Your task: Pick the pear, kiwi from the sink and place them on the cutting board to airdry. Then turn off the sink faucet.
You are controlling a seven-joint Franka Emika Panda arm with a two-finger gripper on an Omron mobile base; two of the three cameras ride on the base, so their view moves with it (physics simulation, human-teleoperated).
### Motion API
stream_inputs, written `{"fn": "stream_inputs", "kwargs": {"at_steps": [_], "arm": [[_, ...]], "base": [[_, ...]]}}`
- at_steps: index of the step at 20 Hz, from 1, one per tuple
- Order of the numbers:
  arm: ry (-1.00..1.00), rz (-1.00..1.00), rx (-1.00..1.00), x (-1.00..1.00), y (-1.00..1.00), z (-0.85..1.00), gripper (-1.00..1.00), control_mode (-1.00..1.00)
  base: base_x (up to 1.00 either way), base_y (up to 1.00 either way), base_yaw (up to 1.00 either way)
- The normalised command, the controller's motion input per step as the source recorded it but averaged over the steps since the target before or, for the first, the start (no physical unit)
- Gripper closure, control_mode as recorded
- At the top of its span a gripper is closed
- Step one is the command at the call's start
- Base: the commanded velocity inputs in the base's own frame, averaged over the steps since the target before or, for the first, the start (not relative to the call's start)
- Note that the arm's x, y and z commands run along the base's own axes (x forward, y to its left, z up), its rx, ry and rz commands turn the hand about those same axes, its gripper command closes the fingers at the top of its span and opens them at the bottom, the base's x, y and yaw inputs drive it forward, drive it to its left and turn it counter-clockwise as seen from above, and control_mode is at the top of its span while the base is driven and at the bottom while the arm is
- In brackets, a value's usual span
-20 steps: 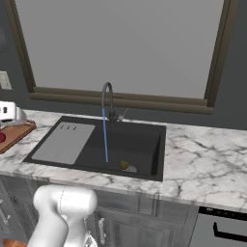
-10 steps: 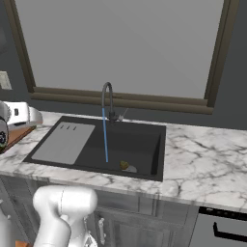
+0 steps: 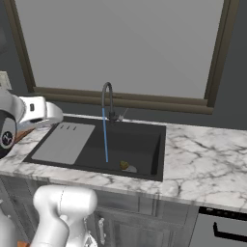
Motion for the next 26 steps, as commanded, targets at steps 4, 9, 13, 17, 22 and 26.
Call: {"fn": "stream_inputs", "kwargs": {"at_steps": [4, 9, 13, 17, 22, 26], "arm": [[0.04, -0.18, -0.05, -0.01, -0.74, 0.11, -1.00, -1.00], [0.12, -0.28, 0.00, 0.00, -0.66, 0.02, -1.00, -1.00], [0.07, -0.18, 0.04, 0.15, -0.39, 0.00, -1.00, -1.00], [0.02, -0.01, 0.10, 0.19, -0.32, -0.08, -1.00, -1.00], [0.01, 0.01, 0.13, 0.11, -0.32, -0.28, -1.00, -1.00], [0.01, 0.02, 0.07, 0.20, -0.18, -0.34, -1.00, -1.00]], "base": [[0.00, 0.00, 0.00], [0.00, 0.00, 0.00], [0.00, 0.00, 0.00], [0.00, 0.00, 0.00], [0.00, 0.00, 0.00], [0.00, 0.00, 0.00]]}}
